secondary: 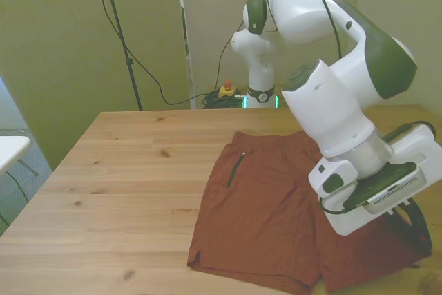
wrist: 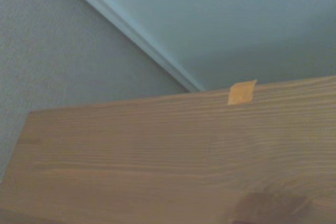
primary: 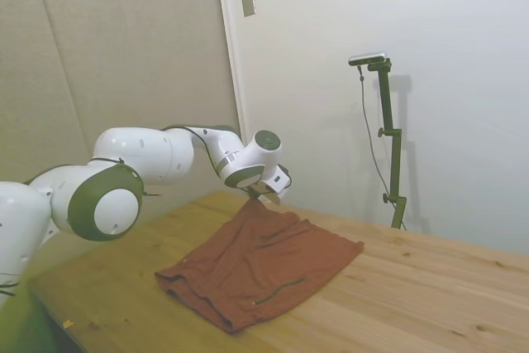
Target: Unfold the shorts
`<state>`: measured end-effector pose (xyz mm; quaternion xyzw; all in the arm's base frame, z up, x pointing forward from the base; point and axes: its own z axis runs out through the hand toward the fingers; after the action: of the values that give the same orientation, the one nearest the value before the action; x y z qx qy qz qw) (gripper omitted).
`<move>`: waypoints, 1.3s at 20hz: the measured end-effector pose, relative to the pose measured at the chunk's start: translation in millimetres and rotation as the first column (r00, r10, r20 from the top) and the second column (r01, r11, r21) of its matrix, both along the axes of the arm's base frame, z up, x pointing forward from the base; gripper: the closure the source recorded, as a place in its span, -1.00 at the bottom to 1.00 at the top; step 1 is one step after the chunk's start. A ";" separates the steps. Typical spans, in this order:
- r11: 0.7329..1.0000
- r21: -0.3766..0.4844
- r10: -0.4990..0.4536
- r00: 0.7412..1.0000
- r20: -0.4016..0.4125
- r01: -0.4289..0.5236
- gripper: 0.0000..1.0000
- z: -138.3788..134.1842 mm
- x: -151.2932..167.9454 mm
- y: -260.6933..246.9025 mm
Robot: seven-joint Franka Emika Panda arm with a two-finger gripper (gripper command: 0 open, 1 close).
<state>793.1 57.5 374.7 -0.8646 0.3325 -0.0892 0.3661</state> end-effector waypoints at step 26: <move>0.824 -0.529 -0.318 0.938 -0.138 0.201 -1.00 82.1 -93.1 -5.8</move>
<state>700.0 51.7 456.8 -0.8807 0.4509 -0.1265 0.0708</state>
